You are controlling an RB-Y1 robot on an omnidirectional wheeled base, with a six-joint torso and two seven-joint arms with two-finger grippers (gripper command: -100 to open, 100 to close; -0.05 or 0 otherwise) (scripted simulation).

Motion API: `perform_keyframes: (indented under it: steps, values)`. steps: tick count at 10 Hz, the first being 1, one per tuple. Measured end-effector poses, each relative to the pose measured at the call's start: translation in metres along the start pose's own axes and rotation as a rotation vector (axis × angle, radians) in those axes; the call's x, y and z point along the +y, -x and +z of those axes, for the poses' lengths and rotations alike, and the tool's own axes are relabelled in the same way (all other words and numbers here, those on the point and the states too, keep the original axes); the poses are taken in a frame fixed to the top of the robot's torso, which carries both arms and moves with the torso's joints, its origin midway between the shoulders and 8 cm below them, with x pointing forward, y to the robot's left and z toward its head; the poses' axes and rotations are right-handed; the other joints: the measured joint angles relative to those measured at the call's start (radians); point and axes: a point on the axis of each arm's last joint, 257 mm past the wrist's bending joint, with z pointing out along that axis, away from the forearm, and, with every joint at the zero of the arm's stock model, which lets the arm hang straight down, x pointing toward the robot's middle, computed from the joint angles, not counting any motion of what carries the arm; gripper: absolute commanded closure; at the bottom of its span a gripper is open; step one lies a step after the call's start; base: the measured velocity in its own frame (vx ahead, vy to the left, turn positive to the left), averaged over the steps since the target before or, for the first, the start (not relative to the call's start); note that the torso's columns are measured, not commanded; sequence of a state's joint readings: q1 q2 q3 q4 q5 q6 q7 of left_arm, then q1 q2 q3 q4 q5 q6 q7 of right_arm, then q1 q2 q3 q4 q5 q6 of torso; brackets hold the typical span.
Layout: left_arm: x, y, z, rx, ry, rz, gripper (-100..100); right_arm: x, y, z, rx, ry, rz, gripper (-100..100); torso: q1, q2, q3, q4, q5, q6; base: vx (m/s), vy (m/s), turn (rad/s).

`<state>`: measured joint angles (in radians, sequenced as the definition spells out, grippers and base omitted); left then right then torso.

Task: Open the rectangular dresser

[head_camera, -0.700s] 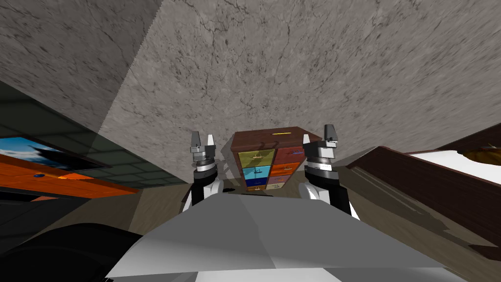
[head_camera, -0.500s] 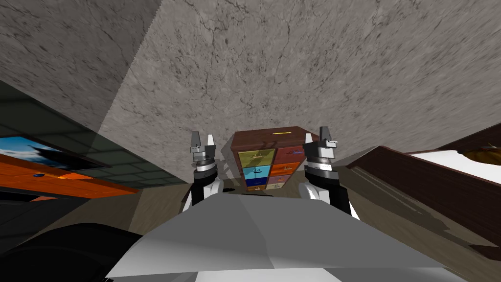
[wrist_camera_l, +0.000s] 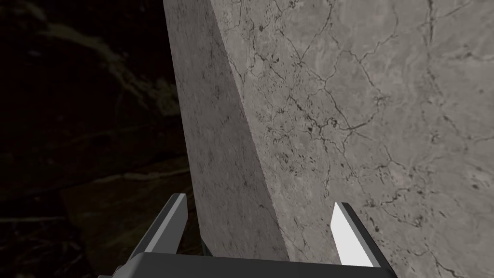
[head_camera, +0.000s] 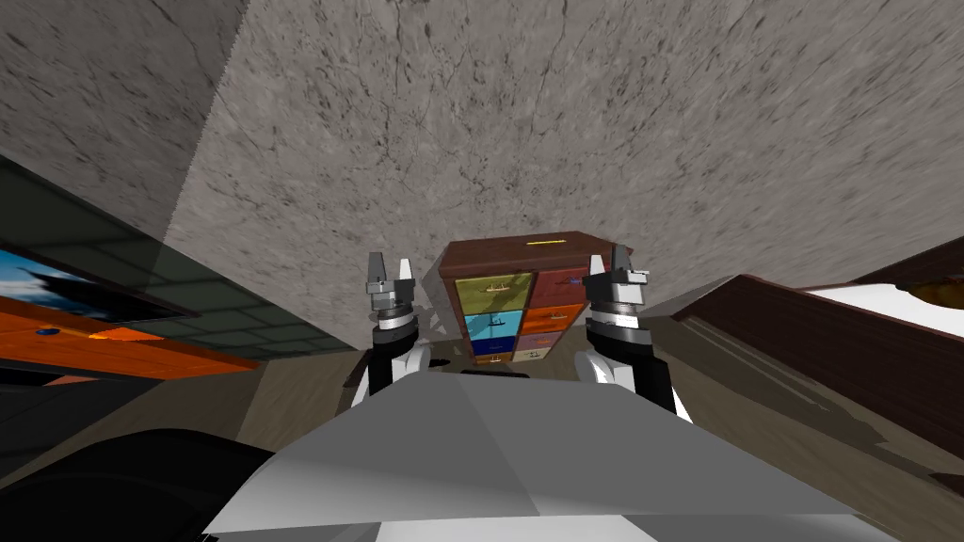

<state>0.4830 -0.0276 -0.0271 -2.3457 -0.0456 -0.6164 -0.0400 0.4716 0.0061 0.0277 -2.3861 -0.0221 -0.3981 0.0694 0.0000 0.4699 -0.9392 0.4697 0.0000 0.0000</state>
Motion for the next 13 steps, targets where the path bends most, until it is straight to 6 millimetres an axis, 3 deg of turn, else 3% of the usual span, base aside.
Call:
perform_keyframes:
  steps: [2, 3, 5, 13]
  values:
    - [0.000, 0.000, 0.000, 0.000, 0.000, 0.000, 0, 0.000, 0.000, 0.000, 0.000, 0.000, 0.000, 0, 0.000, 0.148, -0.295, 0.148, 0.000, 0.000, 0.000, 0.000, 0.000]
    - [0.000, 0.000, 0.000, 0.000, 0.000, 0.000, 0, 0.000, 0.000, 0.000, 0.000, 0.000, 0.000, -100, 0.000, 0.221, -0.443, 0.221, 0.000, 0.000, 0.007, 0.015, -0.010]
    - [0.000, 0.000, 0.000, 0.000, 0.001, 0.000, 0, -0.002, -0.006, -0.001, 0.047, -0.004, -0.041, -100, 0.002, 0.265, -0.531, 0.264, 0.000, 0.000, 0.000, 0.040, -0.022]
    - [0.000, 0.000, 0.000, 0.000, 0.001, 0.000, 0, -0.025, -0.022, -0.004, 0.230, -0.021, -0.399, -100, 0.000, 0.267, -0.537, 0.268, 0.000, 0.000, -0.001, 0.087, -0.036]
